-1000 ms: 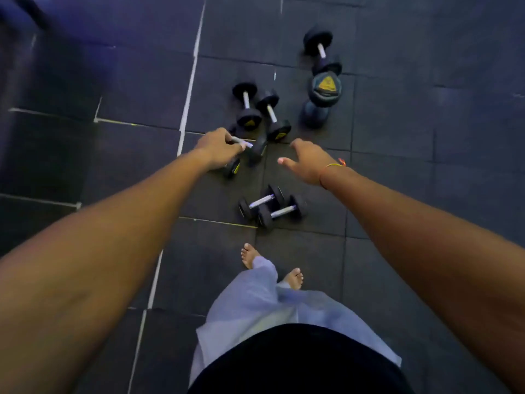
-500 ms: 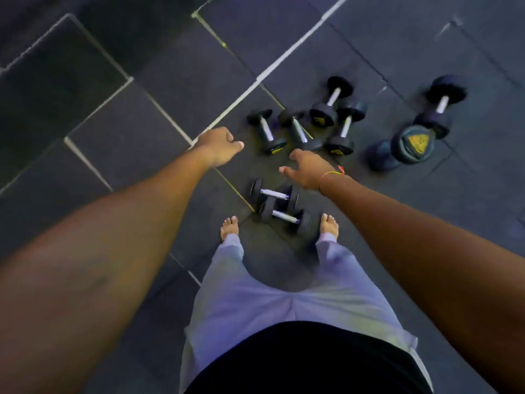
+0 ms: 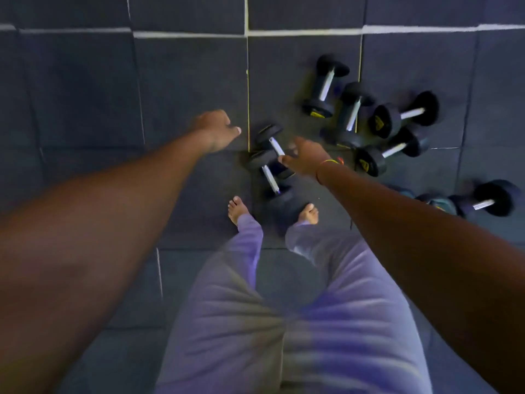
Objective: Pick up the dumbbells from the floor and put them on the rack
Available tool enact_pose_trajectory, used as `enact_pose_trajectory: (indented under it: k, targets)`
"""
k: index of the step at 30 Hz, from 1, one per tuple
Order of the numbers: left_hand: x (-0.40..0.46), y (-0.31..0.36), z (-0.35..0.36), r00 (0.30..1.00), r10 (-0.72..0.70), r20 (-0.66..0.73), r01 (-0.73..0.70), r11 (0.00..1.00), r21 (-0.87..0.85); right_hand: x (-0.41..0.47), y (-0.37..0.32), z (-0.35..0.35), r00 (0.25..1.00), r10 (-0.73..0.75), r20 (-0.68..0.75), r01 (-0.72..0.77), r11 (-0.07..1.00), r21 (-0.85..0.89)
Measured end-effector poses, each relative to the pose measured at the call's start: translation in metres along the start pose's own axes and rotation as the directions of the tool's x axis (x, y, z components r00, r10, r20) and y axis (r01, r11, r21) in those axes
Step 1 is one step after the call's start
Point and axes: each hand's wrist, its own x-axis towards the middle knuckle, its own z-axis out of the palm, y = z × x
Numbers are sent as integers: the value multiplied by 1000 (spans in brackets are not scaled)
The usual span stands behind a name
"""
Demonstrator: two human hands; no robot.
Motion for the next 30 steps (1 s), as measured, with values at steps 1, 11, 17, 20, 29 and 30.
enact_pose_trajectory:
  k: [1, 11, 17, 20, 29, 30]
  targets:
    - [8, -9, 19, 1000, -20, 5, 20, 1000, -12, 14, 10, 10, 1000, 7, 3, -7, 1000, -9]
    - [131, -72, 271, 948, -279, 153, 299, 945, -132, 201, 128, 125, 985, -3, 173, 37, 980, -195]
    - [184, -82, 392, 915, -306, 264, 363, 909, -205, 298, 165, 186, 991, 12, 137, 5, 992, -125]
    - [212, -81, 428, 895, -342, 286, 430, 832, -350, 339, 165, 207, 999, 23, 43, -22, 1000, -14]
    - [273, -64, 471, 880, -399, 258, 469, 645, -604, 417, 159, 248, 991, 131, -3, -124, 947, 297]
    - [276, -63, 474, 880, -401, 254, 469, 654, -594, 423, 159, 251, 990, 138, 1, -131, 941, 313]
